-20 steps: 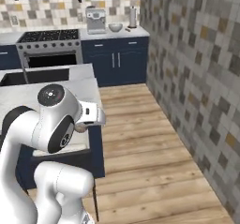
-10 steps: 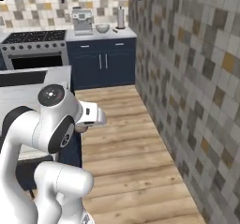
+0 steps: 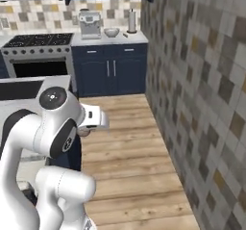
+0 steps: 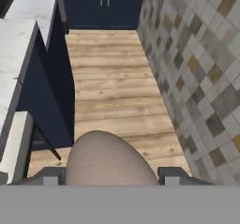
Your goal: Pick the egg and butter from the fridge and place them by the bowl for mixing.
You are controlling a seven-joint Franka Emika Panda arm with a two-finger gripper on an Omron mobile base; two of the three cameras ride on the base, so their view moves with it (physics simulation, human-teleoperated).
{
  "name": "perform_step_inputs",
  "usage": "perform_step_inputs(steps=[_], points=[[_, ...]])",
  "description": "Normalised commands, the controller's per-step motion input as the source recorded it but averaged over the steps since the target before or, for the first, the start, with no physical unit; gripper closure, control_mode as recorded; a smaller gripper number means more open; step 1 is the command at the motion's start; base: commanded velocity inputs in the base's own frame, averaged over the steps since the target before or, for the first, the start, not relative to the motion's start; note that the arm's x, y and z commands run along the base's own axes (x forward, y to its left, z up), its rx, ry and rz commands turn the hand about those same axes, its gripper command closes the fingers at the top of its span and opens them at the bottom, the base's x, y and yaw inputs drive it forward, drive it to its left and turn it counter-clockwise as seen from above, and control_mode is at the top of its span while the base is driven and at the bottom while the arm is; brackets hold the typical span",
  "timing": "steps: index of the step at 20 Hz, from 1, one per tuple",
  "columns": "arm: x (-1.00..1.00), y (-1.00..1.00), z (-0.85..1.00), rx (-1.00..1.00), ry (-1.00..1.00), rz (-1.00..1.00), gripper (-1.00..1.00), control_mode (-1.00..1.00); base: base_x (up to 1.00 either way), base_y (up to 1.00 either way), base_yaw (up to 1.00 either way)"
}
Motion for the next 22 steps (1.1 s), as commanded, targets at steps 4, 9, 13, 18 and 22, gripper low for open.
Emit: perform_step_inputs(steps=[4, 9, 13, 18, 22], points=[[0.0, 0.0, 0.0, 0.0, 0.0, 0.0, 1.0, 1.0, 0.6, -0.39, 0.14], [0.0, 0.0, 0.0, 0.0, 0.0, 0.0, 1.0, 1.0, 0.5, -0.53, 0.05], [0.0, 0.0, 0.0, 0.0, 0.0, 0.0, 1.0, 1.0, 0.62, -0.35, 0.17], [0.0, 0.0, 0.0, 0.0, 0.0, 0.0, 1.0, 1.0, 0.7, -0.18, 0.27], [0.0, 0.0, 0.0, 0.0, 0.0, 0.0, 1.0, 1.0, 0.76, -0.14, 0.28]])
